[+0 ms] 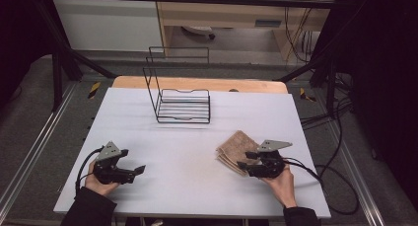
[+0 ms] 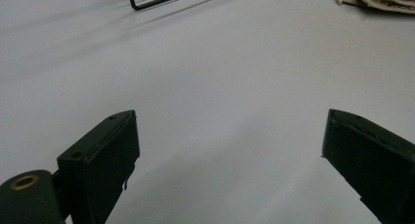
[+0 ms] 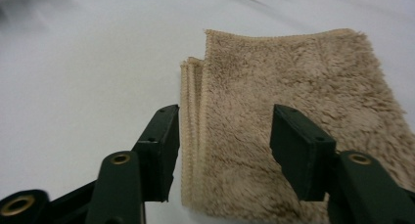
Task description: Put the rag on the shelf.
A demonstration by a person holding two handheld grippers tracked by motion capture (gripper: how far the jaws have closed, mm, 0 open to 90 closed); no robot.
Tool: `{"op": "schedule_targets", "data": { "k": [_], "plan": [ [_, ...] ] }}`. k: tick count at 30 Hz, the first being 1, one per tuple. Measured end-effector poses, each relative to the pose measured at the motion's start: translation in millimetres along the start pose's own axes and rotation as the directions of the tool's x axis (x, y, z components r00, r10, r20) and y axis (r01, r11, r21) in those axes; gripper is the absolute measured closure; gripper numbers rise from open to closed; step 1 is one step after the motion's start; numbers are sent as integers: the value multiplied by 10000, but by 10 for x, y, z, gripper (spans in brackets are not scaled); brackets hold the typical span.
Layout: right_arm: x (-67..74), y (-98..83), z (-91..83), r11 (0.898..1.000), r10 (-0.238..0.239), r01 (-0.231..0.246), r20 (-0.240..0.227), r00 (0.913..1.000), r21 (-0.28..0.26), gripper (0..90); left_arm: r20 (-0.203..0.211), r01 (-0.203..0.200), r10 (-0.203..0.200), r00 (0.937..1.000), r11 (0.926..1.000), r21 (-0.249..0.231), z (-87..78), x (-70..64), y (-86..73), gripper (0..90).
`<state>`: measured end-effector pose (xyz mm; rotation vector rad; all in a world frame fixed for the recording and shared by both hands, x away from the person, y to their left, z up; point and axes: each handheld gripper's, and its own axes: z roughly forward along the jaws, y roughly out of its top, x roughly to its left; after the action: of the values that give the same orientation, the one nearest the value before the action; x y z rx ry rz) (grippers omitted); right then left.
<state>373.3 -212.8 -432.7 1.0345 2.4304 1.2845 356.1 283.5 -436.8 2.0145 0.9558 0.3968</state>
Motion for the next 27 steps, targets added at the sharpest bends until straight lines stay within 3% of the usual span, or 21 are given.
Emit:
{"op": "schedule_targets", "data": {
  "k": [3,7,12,13,20,27],
  "plan": [
    [55,39,115,9989,-225,229,-102,9997,408,524,8,-18,18,10000,10000,-7,-3,-7,2,67],
    [76,10,114,9952,-434,426,65,9990,876,571,36,-14,14,10000,10000,-28,-9,-14,2,69],
    [106,-43,51,9956,-367,355,118,9993,870,571,29,-60,60,10000,10000,-20,-16,-20,5,69],
    [113,-77,53,9931,-420,399,174,9990,1099,571,31,-58,58,10000,10000,-7,-15,-22,5,70],
    [131,-114,125,9915,-520,492,197,9985,1205,577,48,-78,78,10000,9999,65,2,-27,5,72],
    [139,-127,137,9898,-798,735,471,9957,1221,671,37,-77,76,10000,10000,59,-1,-29,4,74]
  ]
}}
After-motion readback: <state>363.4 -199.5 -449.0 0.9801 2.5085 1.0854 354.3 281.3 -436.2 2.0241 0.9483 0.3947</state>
